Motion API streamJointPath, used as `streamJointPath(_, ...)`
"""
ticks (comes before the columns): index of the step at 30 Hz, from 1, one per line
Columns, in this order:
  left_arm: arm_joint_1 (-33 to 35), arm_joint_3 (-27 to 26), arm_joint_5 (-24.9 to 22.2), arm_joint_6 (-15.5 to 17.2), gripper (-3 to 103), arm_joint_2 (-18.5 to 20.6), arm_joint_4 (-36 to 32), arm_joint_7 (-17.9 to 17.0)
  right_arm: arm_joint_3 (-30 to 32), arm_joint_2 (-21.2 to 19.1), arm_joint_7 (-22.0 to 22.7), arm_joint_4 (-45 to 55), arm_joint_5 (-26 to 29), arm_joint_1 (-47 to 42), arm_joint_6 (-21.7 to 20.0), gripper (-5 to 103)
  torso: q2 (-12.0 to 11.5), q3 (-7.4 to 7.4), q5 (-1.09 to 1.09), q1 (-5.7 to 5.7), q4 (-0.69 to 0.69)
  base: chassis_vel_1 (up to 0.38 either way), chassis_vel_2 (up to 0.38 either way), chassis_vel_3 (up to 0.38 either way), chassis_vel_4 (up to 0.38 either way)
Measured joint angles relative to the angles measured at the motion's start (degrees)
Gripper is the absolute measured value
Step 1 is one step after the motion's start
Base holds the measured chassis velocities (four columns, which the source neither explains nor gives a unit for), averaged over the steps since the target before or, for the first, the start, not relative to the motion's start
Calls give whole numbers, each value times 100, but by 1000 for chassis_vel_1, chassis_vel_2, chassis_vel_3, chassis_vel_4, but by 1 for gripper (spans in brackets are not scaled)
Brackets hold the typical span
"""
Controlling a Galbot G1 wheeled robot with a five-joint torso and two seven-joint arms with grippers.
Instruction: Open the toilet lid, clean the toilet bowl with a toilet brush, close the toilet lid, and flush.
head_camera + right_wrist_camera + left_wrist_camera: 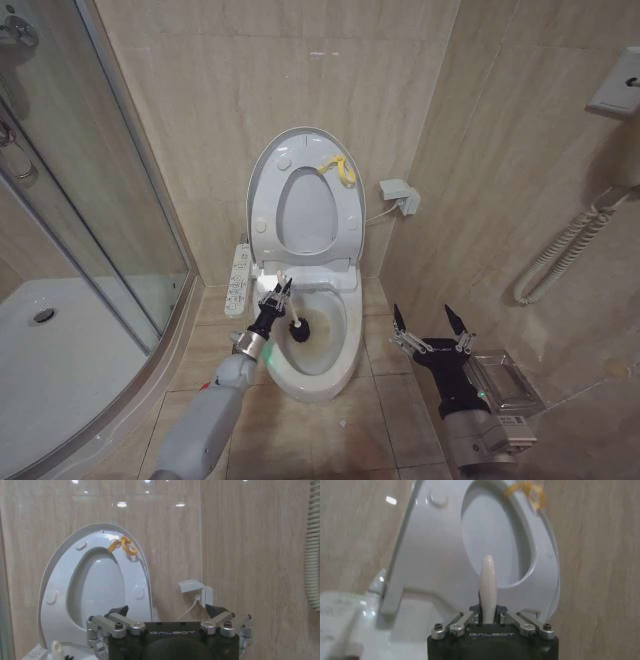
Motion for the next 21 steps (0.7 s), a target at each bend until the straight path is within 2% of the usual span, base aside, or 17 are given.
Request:
streamJointPath(2,-123,57,46,40,18,-139,292,58,0,0,0,0,0,0,0,100,0,0,1,0,-2,0,0,0,0)
streamJointPath(3,-236,96,113,60,18,-285,644,128,0,0,0,0,0,0,0,100,0,0,0,0,-3,0,0,0,0)
streamJointPath(7,-289,150,12,103,18,-462,897,158,0,0,0,0,0,0,0,100,1,-1,4,-1,1,0,0,0,0)
streamJointPath(9,-218,194,-430,148,18,-552,770,160,0,0,0,0,0,0,0,100,1,-1,2,-1,3,0,0,0,0)
streamJointPath(10,-218,194,-430,148,18,-552,770,160,0,0,0,0,0,0,0,100,1,-1,2,-1,3,0,0,0,0)
streamJointPath(11,-177,192,-800,163,18,-590,623,160,0,0,0,0,0,0,0,100,1,-1,2,-1,3,0,0,0,0)
streamJointPath(14,-169,142,-1527,214,18,-659,401,139,0,0,0,0,0,0,0,100,1,0,0,0,-2,0,0,0,0)
streamJointPath(17,-189,76,-1782,259,18,-692,388,94,0,0,0,0,0,0,0,100,1,0,0,-1,-2,0,0,0,0)
streamJointPath(21,-178,52,-1577,254,18,-659,515,147,0,0,0,0,0,0,0,100,1,0,0,-1,-1,0,0,0,0)
